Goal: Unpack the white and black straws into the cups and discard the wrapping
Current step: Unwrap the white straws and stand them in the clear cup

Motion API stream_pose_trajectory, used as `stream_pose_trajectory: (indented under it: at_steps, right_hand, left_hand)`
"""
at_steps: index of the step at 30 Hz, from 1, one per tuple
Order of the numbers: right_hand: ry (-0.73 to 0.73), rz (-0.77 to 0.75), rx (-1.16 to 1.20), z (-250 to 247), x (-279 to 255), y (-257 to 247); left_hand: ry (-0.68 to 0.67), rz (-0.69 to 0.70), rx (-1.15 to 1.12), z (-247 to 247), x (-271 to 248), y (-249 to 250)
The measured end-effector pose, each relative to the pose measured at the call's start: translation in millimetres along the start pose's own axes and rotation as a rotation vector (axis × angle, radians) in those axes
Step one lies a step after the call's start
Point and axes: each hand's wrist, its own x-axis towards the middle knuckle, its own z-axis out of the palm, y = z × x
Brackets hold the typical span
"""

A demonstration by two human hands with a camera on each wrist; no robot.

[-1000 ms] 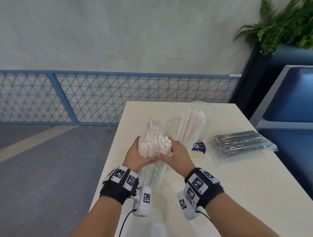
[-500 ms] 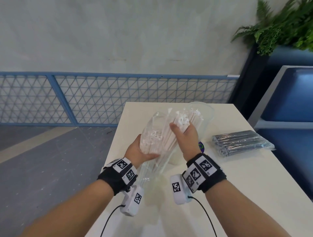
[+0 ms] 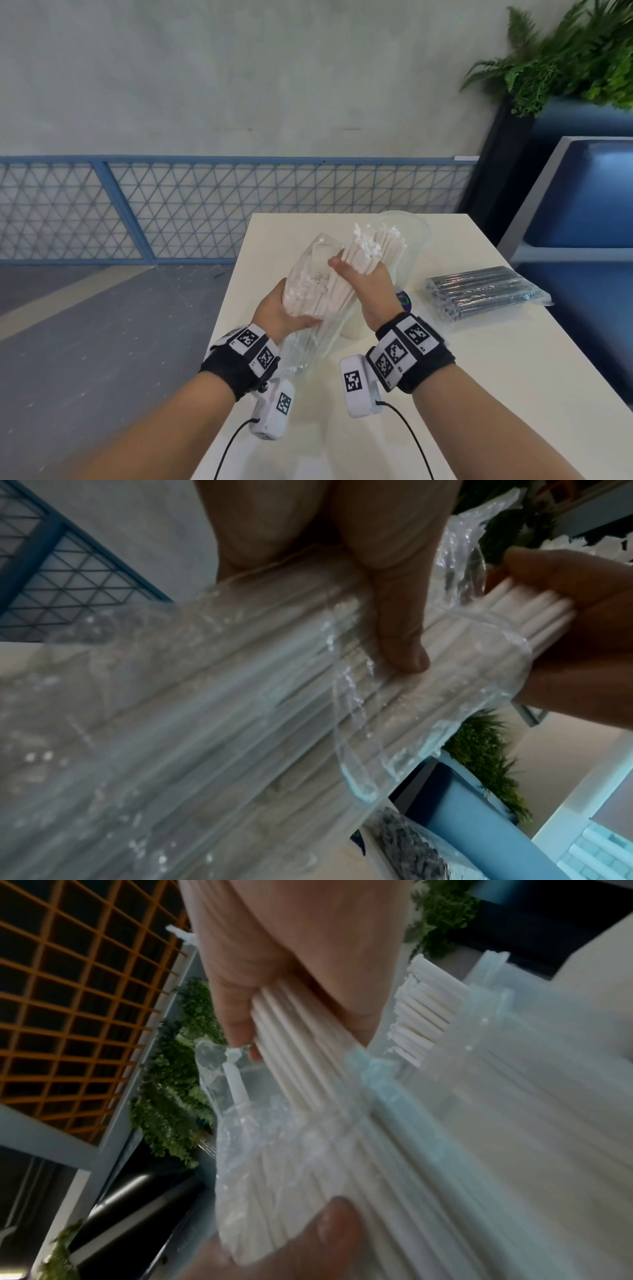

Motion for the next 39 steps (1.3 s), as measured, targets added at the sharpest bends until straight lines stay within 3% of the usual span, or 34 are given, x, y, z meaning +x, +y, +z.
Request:
stream_pose_trajectory:
  at_steps: [7,14,19,27,35,39]
  right_hand:
    - [0.180,-0.109,0.014,0,11,-20]
    - [0.157,-0.126,0.043,3,15,-23]
    - [0.091,-0.171,-0.107,4,10,-29]
    - [0.147,-0.193,0.021,0,21,-43]
    - [-0.159,-0.063,-0.191,-7,1,5]
    - [0.040,-0.074,-0.177,1,0,10]
  left_hand:
    - [0.053,-0.007,0.001,10,-3,8]
    - [0.092,-0.029,-0.018,9,-4,9]
    - [0.117,-0.044,-0.069,7,-4,11]
    - [0.122,-0.038,-0.106,8,-3,9]
    - [0.172,-0.034,-0.167,8,0,4]
    - [0.180,-0.027,-0.155,11,0,5]
